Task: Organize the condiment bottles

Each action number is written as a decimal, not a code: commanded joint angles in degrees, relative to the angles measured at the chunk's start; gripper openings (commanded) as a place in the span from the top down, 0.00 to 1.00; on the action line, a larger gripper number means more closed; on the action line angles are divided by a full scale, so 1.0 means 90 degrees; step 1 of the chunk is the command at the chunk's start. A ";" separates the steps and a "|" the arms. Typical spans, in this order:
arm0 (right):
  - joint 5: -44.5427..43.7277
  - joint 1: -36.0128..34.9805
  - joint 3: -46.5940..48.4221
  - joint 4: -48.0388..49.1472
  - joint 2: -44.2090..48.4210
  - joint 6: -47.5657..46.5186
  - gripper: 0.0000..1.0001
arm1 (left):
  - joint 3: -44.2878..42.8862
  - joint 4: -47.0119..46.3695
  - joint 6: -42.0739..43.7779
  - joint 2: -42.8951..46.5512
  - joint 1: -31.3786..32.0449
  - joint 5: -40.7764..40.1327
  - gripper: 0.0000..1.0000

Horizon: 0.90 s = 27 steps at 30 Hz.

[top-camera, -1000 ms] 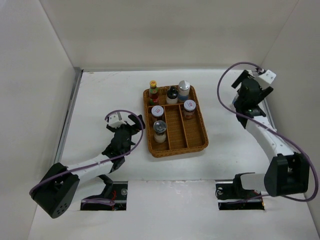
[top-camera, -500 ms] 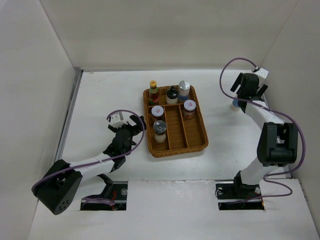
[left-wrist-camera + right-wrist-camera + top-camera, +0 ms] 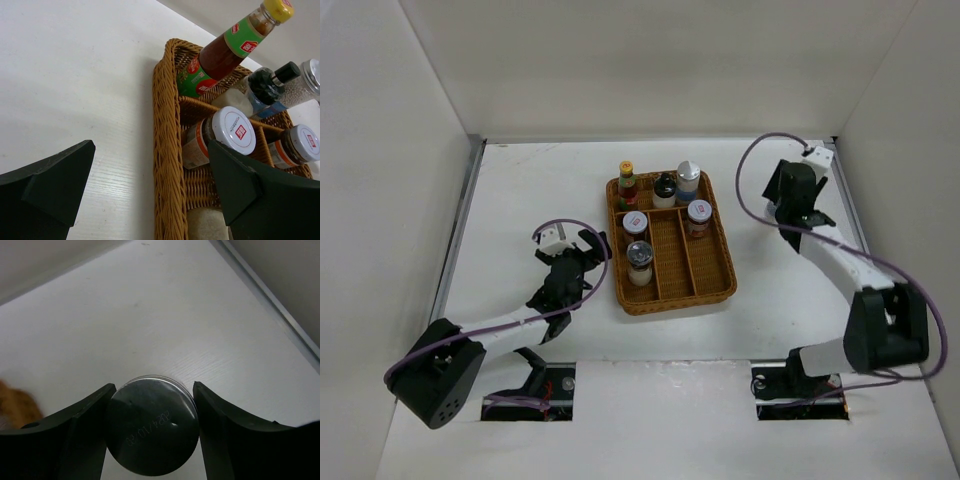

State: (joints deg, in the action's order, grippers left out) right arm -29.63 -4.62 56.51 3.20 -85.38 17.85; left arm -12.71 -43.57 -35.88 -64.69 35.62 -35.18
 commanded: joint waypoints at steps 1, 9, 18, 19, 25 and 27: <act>-0.0643 -0.0963 -0.0388 0.0689 0.1495 0.0000 0.55 | -0.0004 -0.0305 -0.0066 0.0117 -0.0066 -0.0085 0.00; -0.1307 -0.3424 -0.1581 0.0026 0.3480 -0.0030 0.55 | -0.0013 -0.0198 -0.0037 0.0137 -0.0202 -0.0319 0.00; -0.1035 -0.4881 -0.2010 -0.0219 0.3511 0.0175 0.54 | -0.0023 -0.0071 0.0012 0.0108 -0.0603 -0.0378 0.00; -0.1005 -0.4930 -0.2089 -0.0180 0.3462 0.0233 0.54 | -0.0052 -0.0071 0.0012 0.0040 -0.0622 -0.0398 0.00; -0.0683 -0.4940 -0.2577 0.0171 0.3003 0.0507 0.51 | -0.0228 0.0026 0.0022 -0.0128 -0.0662 -0.0222 0.00; -0.0692 -0.4940 -0.2675 0.0240 0.2983 0.0536 0.47 | -0.0316 0.0260 0.0022 0.0057 -0.0633 -0.0222 0.00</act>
State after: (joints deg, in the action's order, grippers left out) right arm -36.36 -48.82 32.53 0.14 -58.96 20.97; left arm -12.82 -41.41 -35.83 -66.19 29.91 -37.65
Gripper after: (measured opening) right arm 0.678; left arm 0.997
